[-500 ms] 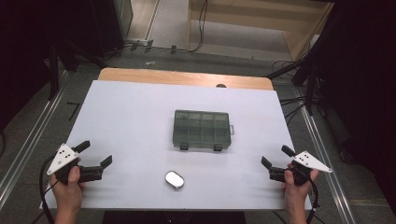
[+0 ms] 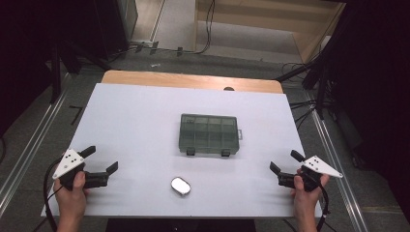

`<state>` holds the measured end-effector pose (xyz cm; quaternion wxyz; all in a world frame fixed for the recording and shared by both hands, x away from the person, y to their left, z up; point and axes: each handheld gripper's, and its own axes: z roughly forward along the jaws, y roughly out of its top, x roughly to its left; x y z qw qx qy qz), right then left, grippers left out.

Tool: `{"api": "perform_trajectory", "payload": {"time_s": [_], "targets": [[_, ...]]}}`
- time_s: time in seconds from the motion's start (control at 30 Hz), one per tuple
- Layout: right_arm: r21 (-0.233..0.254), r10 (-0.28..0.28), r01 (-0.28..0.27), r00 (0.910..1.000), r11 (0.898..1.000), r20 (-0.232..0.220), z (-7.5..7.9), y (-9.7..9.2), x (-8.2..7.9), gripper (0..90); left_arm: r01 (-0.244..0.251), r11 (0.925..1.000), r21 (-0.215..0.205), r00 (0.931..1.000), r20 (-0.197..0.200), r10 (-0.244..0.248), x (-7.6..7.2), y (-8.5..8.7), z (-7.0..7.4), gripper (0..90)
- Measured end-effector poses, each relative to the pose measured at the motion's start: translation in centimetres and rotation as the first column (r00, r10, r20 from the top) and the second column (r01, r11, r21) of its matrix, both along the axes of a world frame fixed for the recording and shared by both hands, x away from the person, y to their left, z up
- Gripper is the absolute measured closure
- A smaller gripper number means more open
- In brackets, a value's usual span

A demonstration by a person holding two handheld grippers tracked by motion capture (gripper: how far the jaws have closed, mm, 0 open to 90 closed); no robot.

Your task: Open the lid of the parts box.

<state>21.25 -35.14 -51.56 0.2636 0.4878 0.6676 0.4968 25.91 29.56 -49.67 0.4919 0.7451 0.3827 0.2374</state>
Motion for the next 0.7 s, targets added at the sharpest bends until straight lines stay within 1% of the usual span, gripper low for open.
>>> {"api": "perform_trajectory", "payload": {"time_s": [0.07,0.1,0.13,0.2,0.23,0.3,0.33,0.37,0.4,0.43,0.47,0.5,0.53,0.57,0.6,0.63,0.7], "targets": [[-0.005,-0.009,0.009,1.0,1.0,-0.002,0.1,0.0,0.1,0.0,-0.005,0.9999,0.011,0.9999,-0.012,0.005,0.2,-0.1,0.0,0.0],[-0.008,-0.015,0.015,0.9999,1.0,-0.005,0.1,0.0,0.1,0.0,-0.011,0.9999,0.008,0.9998,-0.016,0.011,0.2,-0.1,0.0,0.0],[-0.008,-0.015,0.015,0.9999,1.0,-0.005,0.2,-0.1,0.2,0.0,-0.013,0.9999,0.003,0.9998,-0.015,0.013,0.3,0.0,0.1,0.0],[0.007,-0.021,0.021,0.9997,1.0,-0.013,0.2,-0.2,0.4,0.0,-0.02,0.9997,-0.017,0.9997,-0.014,0.02,0.3,0.2,0.1,0.0],[0.01,-0.021,0.021,0.9997,1.0,-0.012,0.2,-0.3,0.4,0.0,-0.015,0.9997,-0.019,0.9998,-0.014,0.015,0.2,0.3,0.2,0.0],[0.018,-0.027,0.027,0.9996,0.999,-0.012,0.3,-0.3,0.5,0.0,-0.01,0.9999,-0.01,0.9999,-0.006,0.01,0.1,0.2,0.2,0.0],[0.018,-0.024,0.024,0.9997,1.0,-0.01,0.3,-0.3,0.6,0.0,-0.003,1.0,0.003,1.0,-0.005,0.003,0.1,0.1,0.3,0.0],[0.012,-0.022,0.022,0.9997,1.0,-0.012,0.3,-0.3,0.6,0.0,-0.003,1.0,0.003,1.0,-0.005,0.003,0.1,0.1,0.3,0.0],[0.011,-0.024,0.024,0.9997,1.0,-0.011,0.4,-0.1,0.6,0.0,-0.005,1.0,0.006,1.0,-0.004,0.005,0.0,-0.3,0.3,0.0],[0.013,-0.025,0.025,0.9996,1.0,-0.011,0.4,-0.1,0.6,0.0,0.007,0.9999,-0.008,1.0,-0.007,-0.007,0.0,-0.5,0.4,0.0],[0.02,-0.025,0.026,0.9997,0.999,-0.006,0.5,0.0,0.5,0.0,0.043,0.9988,-0.023,0.9989,-0.015,-0.044,0.1,-0.6,0.6,0.0],[0.027,-0.031,0.031,0.9995,0.999,0.0,0.6,0.0,0.5,0.0,0.068,0.997,-0.037,0.9975,-0.015,-0.069,0.1,-0.9,0.7,0.0],[0.029,-0.037,0.036,0.9993,0.999,0.005,0.7,0.1,0.4,0.0,0.078,0.9959,-0.046,0.9969,-0.01,-0.078,0.0,-1.2,0.9,0.0],[0.023,-0.044,0.044,0.999,0.999,0.008,0.8,0.2,0.4,0.0,0.078,0.9959,-0.046,0.9969,-0.01,-0.078,0.0,-1.2,0.9,0.0],[0.006,-0.05,0.05,0.9987,0.999,0.009,0.9,0.4,0.3,0.0,0.099,0.9933,-0.059,0.9951,-0.004,-0.099,0.1,-1.9,1.3,0.0],[0.001,-0.053,0.053,0.9986,0.999,0.008,1.0,0.5,0.3,0.0,0.104,0.9921,-0.071,0.9946,-0.003,-0.104,0.1,-2.2,1.4,0.0],[0.006,-0.041,0.041,0.9991,0.999,0.011,1.1,0.8,0.3,0.0,0.104,0.9913,-0.081,0.9945,-0.003,-0.105,0.4,-2.9,1.7,0.0]]}}
